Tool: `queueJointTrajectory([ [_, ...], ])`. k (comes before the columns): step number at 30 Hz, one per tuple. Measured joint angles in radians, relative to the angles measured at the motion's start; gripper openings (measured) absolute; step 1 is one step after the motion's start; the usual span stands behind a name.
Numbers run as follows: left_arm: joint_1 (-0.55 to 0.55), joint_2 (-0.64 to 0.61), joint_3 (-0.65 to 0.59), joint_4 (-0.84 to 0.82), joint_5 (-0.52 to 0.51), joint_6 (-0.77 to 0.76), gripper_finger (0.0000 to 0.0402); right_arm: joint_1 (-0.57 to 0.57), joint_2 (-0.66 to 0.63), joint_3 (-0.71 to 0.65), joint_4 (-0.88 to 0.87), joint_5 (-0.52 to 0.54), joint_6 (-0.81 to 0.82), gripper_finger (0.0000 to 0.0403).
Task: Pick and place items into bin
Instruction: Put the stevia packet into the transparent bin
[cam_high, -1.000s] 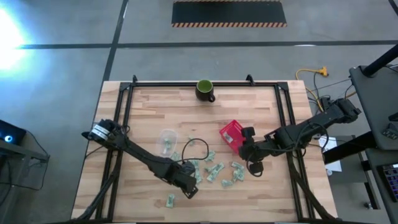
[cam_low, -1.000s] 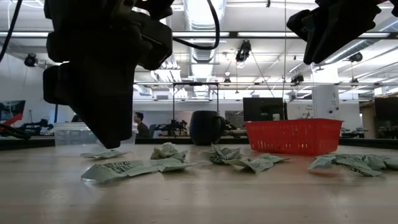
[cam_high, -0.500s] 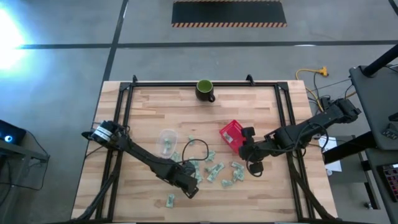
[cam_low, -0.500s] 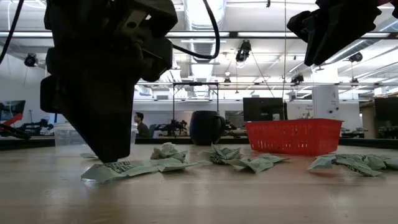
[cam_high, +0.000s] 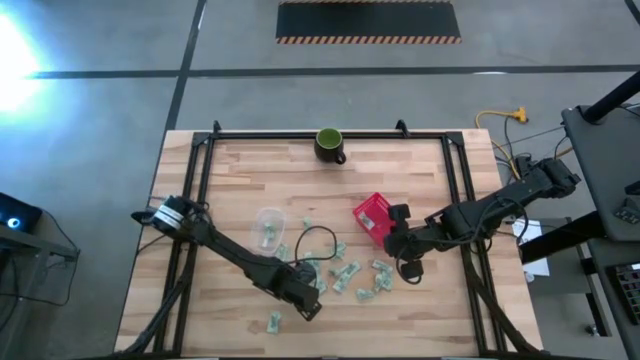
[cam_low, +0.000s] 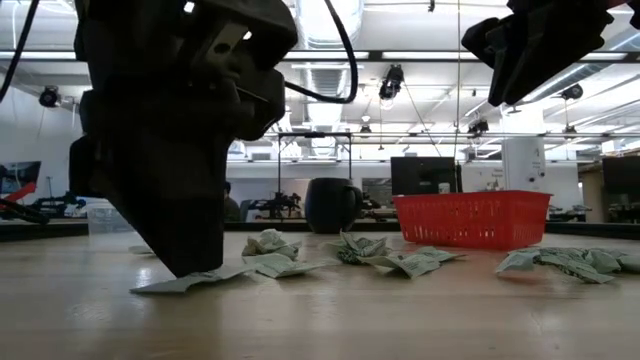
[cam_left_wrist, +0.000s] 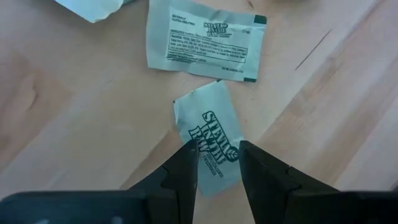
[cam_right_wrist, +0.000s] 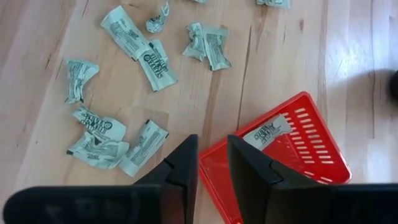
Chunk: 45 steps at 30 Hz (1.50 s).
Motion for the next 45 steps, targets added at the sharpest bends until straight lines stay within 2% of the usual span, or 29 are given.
queueJointTrajectory([
  [7,0.000,0.034,0.049,-0.030,0.000,-0.001,0.0102,0.000,0.000,0.000,0.000,0.000,0.005,0.0068],
  [22,-0.001,0.064,0.145,-0.402,-0.034,0.001,0.0102,0.000,0.000,-0.004,0.003,0.000,-0.006,0.0068],
  [29,0.000,0.062,0.157,-0.400,-0.034,0.003,0.0102,0.000,0.000,-0.006,0.004,0.000,-0.005,0.0068],
  [34,0.000,0.061,0.172,-0.339,-0.030,0.008,0.0102,0.000,0.000,-0.007,0.013,0.000,-0.009,0.0068],
  [41,0.005,0.061,0.172,-0.325,0.046,0.009,0.0103,0.000,0.000,-0.007,0.026,0.000,-0.016,0.0068],
  [45,0.003,0.060,0.172,-0.325,0.051,0.009,0.0125,0.000,0.000,-0.007,0.026,-0.001,-0.016,0.0068],
])
